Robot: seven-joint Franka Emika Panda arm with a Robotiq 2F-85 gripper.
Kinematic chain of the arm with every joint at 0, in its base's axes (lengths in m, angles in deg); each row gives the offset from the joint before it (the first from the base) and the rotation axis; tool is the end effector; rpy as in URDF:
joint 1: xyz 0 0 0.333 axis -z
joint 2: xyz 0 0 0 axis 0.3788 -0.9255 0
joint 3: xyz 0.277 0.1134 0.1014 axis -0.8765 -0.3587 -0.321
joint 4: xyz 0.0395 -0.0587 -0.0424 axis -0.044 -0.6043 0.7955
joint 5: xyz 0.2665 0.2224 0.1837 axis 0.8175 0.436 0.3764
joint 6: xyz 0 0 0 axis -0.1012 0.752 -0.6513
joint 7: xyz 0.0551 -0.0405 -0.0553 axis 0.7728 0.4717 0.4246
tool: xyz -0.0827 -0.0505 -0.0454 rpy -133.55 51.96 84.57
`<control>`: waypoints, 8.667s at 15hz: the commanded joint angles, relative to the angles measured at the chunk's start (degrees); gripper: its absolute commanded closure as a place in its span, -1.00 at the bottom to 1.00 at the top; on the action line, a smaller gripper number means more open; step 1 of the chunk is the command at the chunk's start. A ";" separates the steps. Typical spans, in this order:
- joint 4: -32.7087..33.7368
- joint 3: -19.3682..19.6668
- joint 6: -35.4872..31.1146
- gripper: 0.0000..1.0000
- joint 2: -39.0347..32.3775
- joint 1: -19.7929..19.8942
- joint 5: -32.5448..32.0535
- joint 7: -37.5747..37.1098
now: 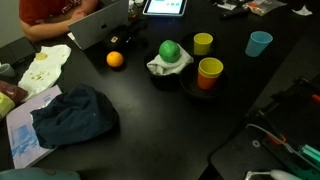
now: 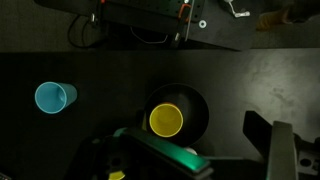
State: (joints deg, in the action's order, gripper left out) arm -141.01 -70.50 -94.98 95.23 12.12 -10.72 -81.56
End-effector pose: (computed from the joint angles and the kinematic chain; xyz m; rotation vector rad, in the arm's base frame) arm 0.3646 0.1707 0.4698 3.0222 0.3931 -0.2964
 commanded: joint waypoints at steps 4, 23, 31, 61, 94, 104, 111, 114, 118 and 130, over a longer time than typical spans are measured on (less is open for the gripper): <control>-8.88 -1.70 -15.88 -1.00 -7.51 -3.93 8.74 0.56; 12.50 6.03 -48.64 -1.00 -44.52 -8.96 -21.49 -13.33; 16.21 12.47 -50.82 -1.00 -50.55 -13.11 -29.53 -17.09; 5.54 0.59 -56.38 -0.14 -49.08 -15.46 -13.16 -8.30; 17.27 19.79 -57.80 -1.00 -56.56 -23.13 -33.87 -24.77; 18.93 18.24 -56.09 -1.00 -55.38 -20.94 -26.58 -22.42; 21.74 19.95 -55.64 -1.00 -56.48 -19.54 -26.02 -23.60; 21.32 19.61 -55.26 -1.00 -56.74 -18.33 -25.49 -23.64; 20.67 19.24 -55.97 -1.00 -57.61 -17.94 -24.83 -23.59; 17.61 16.54 -53.66 0.73 -57.51 -14.22 -18.12 -21.84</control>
State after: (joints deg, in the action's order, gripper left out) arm -122.42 -51.29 -150.21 36.68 -4.81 -33.30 -105.52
